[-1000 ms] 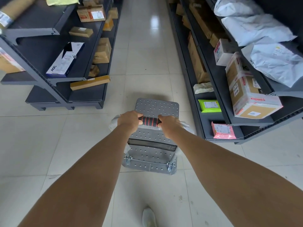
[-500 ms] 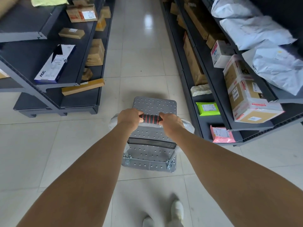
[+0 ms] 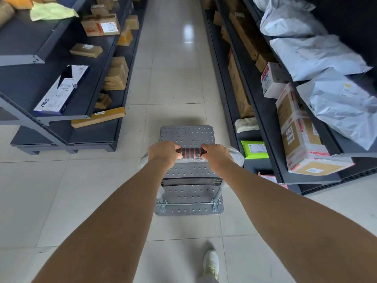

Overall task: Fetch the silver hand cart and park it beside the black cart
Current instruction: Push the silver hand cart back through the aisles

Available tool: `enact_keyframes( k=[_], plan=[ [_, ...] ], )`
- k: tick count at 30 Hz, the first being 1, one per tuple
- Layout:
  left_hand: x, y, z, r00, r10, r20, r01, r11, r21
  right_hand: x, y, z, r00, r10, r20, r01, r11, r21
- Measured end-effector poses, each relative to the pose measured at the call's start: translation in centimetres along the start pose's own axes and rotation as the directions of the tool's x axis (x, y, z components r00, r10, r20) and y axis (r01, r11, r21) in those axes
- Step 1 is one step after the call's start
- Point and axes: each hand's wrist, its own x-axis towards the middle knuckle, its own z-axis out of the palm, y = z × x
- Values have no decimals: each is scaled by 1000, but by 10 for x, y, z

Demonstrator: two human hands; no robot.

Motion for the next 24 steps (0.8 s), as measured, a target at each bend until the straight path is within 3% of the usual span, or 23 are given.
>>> enact_keyframes(
  k=[14, 24],
  plan=[
    [60, 63, -17, 999, -25, -28, 26, 999, 30, 71, 62, -48, 996, -85, -25, 83, 995, -58],
    [86, 66, -31, 999, -12, -43, 16, 995, 94, 102, 59, -68, 997, -83, 8, 83, 992, -95]
  ],
)
